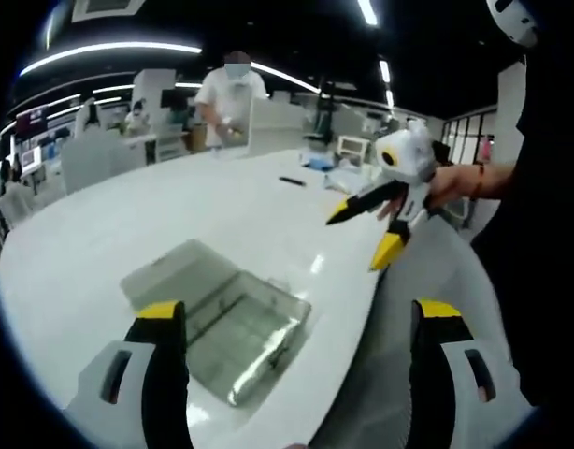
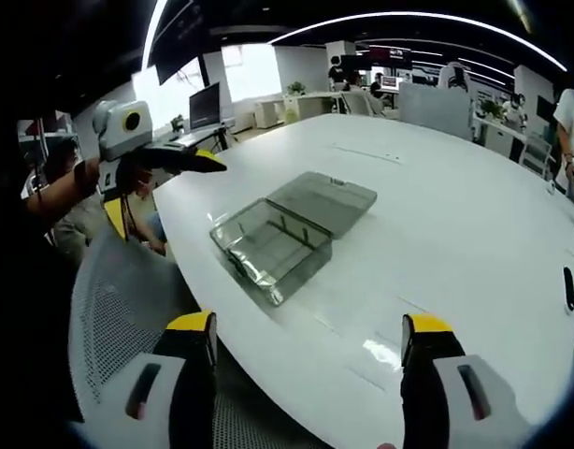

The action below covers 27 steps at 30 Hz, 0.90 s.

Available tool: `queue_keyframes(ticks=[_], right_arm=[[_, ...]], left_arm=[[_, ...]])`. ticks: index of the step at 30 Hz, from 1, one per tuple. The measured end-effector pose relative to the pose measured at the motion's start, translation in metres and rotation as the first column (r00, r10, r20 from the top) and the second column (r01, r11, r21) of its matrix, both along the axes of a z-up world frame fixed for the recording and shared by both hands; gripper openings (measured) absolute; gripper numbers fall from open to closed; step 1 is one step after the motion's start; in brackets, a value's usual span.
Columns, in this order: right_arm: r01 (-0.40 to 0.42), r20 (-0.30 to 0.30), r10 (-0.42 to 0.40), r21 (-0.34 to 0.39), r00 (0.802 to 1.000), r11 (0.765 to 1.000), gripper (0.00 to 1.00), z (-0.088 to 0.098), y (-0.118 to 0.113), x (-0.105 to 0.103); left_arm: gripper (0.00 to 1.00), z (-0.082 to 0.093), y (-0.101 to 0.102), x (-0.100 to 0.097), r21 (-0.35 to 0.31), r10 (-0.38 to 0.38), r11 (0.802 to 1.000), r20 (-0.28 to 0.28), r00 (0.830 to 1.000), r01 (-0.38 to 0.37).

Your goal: Insert the divider into the dual guide fixture by aligning both edges with the guide slots and pushing it downward to the bottom, including one-sided entry, uneven engagement, binding, and posture correction.

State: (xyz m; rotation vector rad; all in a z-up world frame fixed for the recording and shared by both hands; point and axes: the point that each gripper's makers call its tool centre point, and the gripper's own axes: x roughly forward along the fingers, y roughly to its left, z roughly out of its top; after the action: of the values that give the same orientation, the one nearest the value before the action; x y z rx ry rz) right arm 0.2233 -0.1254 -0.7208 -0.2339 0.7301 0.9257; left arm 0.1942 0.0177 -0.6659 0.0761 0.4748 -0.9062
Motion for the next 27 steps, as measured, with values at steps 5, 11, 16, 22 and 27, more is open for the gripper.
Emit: queue_keyframes(ticks=[5, 11, 16, 22, 27], right_arm=[[0.009, -0.013, -0.01, -0.024, 1.0, 1.0, 0.76, -0.005, -0.003, 0.003], [0.046, -0.003, -0.046, -0.041, 0.999, 0.998, 0.74, -0.006, -0.011, 0.011], [0.037, 0.007, -0.036, -0.084, 0.999, 0.996, 0.73, -0.011, -0.015, 0.013], [0.048, -0.015, -0.05, -0.076, 0.999, 0.996, 0.72, -0.018, -0.015, 0.015], [0.082, -0.042, -0.086, -0.082, 0.995, 0.993, 0.69, -0.024, -0.019, 0.017]], left_arm=[[0.99, -0.004, -0.001, 0.003, -0.016, -0.001, 1.0, 0.0, 1.0, 0.001], [0.99, -0.005, -0.004, 0.003, -0.005, -0.013, 1.0, -0.003, 1.0, 0.013], [0.99, -0.006, -0.006, 0.005, -0.008, -0.017, 1.0, -0.006, 1.0, 0.017], [0.99, -0.01, -0.01, 0.006, -0.002, -0.026, 1.0, -0.019, 0.999, 0.026], [0.99, -0.01, -0.016, 0.005, -0.006, -0.039, 0.999, -0.02, 0.999, 0.039]])
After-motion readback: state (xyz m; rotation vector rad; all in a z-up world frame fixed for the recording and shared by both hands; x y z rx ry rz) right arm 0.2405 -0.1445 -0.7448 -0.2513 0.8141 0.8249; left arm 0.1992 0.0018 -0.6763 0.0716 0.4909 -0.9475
